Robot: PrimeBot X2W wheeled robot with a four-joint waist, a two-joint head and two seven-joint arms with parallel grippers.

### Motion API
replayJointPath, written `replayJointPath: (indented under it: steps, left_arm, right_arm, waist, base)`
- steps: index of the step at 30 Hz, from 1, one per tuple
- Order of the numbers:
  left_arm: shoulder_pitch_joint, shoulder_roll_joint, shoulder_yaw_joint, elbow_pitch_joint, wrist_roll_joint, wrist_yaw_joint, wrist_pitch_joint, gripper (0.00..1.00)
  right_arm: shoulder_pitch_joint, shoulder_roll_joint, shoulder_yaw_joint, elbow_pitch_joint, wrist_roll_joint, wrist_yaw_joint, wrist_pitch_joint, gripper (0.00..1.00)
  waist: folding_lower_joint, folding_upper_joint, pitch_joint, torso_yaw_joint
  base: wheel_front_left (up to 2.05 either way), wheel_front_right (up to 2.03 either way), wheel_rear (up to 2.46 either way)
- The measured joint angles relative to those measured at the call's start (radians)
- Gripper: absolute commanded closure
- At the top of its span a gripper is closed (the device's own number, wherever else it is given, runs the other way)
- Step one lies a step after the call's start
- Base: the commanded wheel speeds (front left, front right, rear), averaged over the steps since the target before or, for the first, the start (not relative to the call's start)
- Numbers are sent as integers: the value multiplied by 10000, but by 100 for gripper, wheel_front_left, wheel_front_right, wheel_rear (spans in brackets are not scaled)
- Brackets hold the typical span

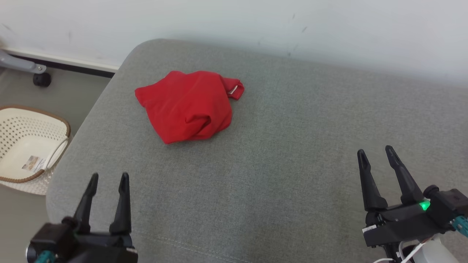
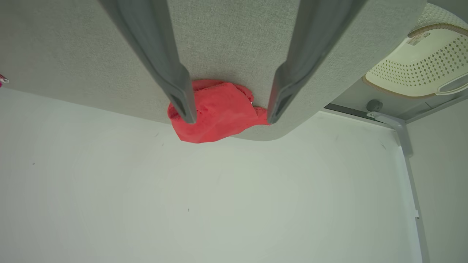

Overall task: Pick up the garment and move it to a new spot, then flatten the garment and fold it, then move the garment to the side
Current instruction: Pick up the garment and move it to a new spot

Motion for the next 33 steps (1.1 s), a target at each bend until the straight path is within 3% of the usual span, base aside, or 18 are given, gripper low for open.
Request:
replayJointPath:
  steps: [9,18,22,27,33]
  left_arm:
    - [-1833,56,-171,201,-943,-102,435,0]
    - [-5348,1269,-36,1789,-2167,-186,2046,0]
    - [-6636,2056,-470,2612,-3033,-186,3028,0]
    - [-7752,2823,-1091,3398,-4259,-186,4309,0]
    - [-8501,3363,-1448,4330,-5442,-186,5682,0]
  right_arm:
    - [-484,44,146,2,-318,31,-25,0]
    - [-1641,382,562,2,-667,113,-27,0]
    - [-2030,495,639,88,-805,115,-27,0]
    - [-2419,642,734,165,-963,115,-27,0]
    - [-2903,825,786,199,-1106,119,-27,0]
  waist:
    - [1,1,562,179]
    - [2,1,1607,-23]
    - [2,1,2013,-319]
    - [3,1,2463,-834]
    - [3,1,2996,-1484]
  base:
    - [0,0,0]
    - [0,0,0]
    - [0,0,0]
    - [0,0,0]
    - [0,0,0]
